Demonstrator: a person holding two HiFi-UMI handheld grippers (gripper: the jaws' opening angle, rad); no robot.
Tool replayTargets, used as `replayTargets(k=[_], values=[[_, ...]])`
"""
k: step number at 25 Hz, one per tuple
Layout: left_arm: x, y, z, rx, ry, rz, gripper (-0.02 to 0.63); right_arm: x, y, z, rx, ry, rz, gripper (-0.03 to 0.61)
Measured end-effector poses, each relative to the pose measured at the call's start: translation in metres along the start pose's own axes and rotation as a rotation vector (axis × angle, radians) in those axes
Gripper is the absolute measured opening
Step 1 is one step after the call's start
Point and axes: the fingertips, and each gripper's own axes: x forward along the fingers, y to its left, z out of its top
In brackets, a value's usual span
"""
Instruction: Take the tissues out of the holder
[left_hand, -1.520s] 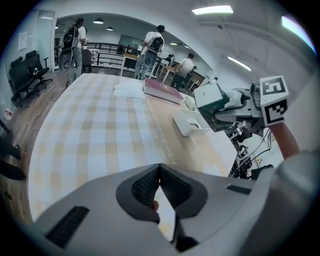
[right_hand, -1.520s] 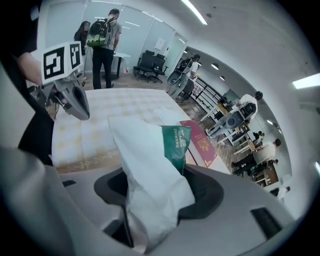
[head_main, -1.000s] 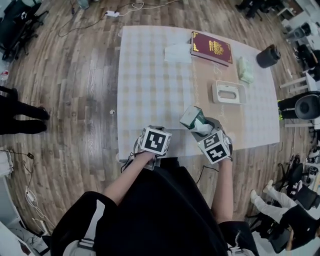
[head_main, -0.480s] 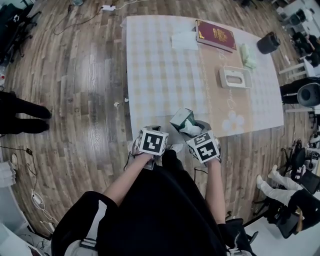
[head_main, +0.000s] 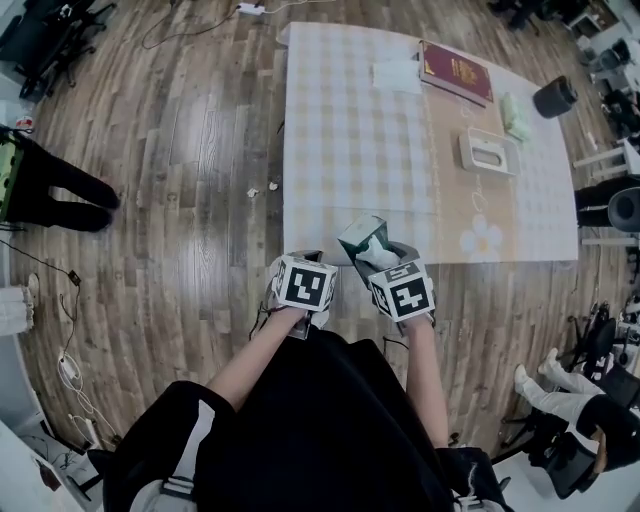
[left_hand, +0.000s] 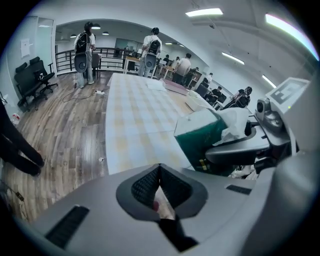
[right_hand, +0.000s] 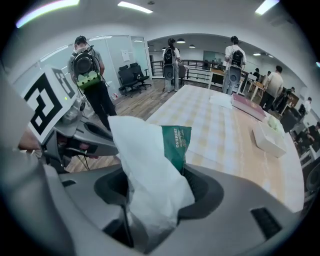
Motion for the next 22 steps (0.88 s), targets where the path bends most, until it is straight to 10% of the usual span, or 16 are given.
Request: replayTargets(k=[22], values=[[-0.095, 0.079, -0.058, -0.220, -0.093, 0.138, 0.008, 0.021, 0.098, 0.030, 0.073, -0.003, 0.177, 0.272]])
